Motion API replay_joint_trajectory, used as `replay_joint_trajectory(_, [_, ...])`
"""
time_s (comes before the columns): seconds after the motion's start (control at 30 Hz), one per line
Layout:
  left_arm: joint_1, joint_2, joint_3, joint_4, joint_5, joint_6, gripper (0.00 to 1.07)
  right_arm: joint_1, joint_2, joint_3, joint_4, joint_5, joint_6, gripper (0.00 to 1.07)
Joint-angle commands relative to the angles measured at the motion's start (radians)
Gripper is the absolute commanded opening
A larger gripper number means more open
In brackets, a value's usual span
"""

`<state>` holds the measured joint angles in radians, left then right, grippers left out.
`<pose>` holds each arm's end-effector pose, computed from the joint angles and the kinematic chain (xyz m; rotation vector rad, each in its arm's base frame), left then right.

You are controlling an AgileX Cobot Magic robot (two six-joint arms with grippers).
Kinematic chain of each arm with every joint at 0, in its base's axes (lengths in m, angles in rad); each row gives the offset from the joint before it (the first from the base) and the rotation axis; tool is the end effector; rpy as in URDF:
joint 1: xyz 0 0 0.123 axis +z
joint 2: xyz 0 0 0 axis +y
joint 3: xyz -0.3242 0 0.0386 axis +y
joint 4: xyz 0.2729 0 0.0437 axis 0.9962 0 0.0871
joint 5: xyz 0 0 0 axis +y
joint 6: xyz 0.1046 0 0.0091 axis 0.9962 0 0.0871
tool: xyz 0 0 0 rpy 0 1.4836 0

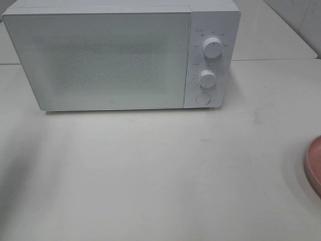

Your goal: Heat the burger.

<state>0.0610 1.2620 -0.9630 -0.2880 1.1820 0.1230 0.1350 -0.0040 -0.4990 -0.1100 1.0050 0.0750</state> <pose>0.2324 -0.0135 0.3055 -0.0351 2.9170 -0.3798 -0.0091 -0.0111 0.2882 -0.0578 1.9801 0.0059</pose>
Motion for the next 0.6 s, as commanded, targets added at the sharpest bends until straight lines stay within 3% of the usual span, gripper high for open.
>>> replay_joint_trajectory(0.03, [0.016, -0.105, 0.075, 0.036, 0.009, -0.017, 1.01, -0.006, -0.027, 0.003, 0.0, -0.007, -0.013, 0.74])
replay_joint_trajectory(0.13, [0.016, -0.126, 0.094, 0.049, 0.009, -0.03, 1.01, -0.006, -0.027, 0.003, 0.0, -0.007, -0.013, 0.74])
replay_joint_trajectory(0.2, [0.016, -0.232, 0.164, 0.115, 0.005, -0.093, 1.01, -0.006, -0.027, 0.003, 0.0, -0.007, -0.013, 0.74])
replay_joint_trajectory(0.6, [0.016, -0.574, 0.319, 0.169, -0.044, -0.083, 1.01, -0.006, -0.027, 0.003, 0.0, -0.007, -0.013, 0.74])
